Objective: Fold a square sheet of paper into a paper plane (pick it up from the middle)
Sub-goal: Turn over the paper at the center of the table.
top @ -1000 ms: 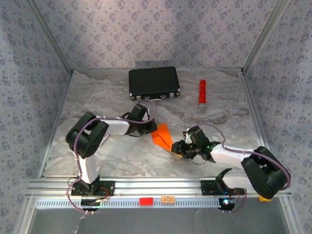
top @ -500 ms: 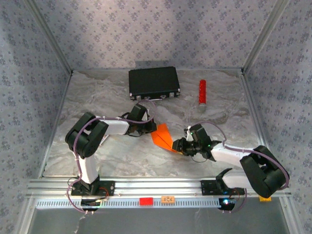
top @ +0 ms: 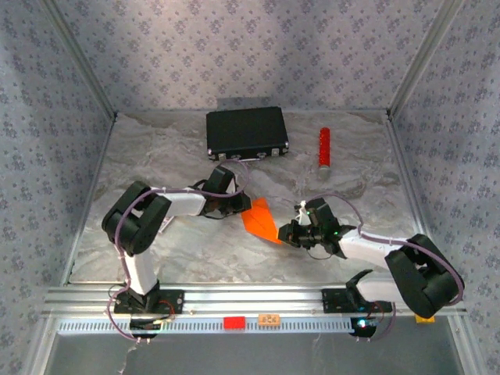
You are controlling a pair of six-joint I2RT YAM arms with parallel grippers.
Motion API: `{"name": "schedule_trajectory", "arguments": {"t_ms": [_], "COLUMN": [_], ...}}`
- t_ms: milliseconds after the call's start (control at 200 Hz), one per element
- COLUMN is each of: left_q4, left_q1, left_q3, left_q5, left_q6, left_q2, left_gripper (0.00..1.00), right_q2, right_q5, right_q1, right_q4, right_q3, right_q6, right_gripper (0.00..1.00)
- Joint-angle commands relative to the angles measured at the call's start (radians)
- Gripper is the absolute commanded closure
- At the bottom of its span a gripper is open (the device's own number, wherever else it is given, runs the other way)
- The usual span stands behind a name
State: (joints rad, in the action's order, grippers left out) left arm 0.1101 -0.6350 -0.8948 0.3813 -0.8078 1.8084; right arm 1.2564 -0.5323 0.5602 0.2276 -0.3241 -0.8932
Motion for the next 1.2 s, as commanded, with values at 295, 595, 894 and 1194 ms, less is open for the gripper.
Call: {"name": "schedule_trajectory", "arguments": {"t_ms": [295,595,894,1194], "left_q4": [-0.099,-0.081,-0.097,-0.191], "left_q1": [0.001,0.001,0.012,0.071], "left_q3": [0.043,0.152,0.277,0.341], "left_q5": [-0.057,-0.134,-0.315,-0.418], "left_q6": [0.038,0.046,0.057,0.048], "left_q2": [-0.294,-0.447,-0.657,-0.855], "left_gripper": [0.56,0.53,0.45,0.37], "right_q2": [-0.231,-0.36,-0.167,0.173], "right_q5": [0.122,0.533,1.235,1.356], "right_q1": [0.0,0.14,0.446,0.587], "right_q4": [-0.297,-0.616,-1.002,-1.116], "right_q3": [-0.069,-0.253,-0.495,-0.63], "right_q6": [0.19,0.368,0.353,0.36], "right_gripper": [0.93,0.93,0.93,0.94]}}
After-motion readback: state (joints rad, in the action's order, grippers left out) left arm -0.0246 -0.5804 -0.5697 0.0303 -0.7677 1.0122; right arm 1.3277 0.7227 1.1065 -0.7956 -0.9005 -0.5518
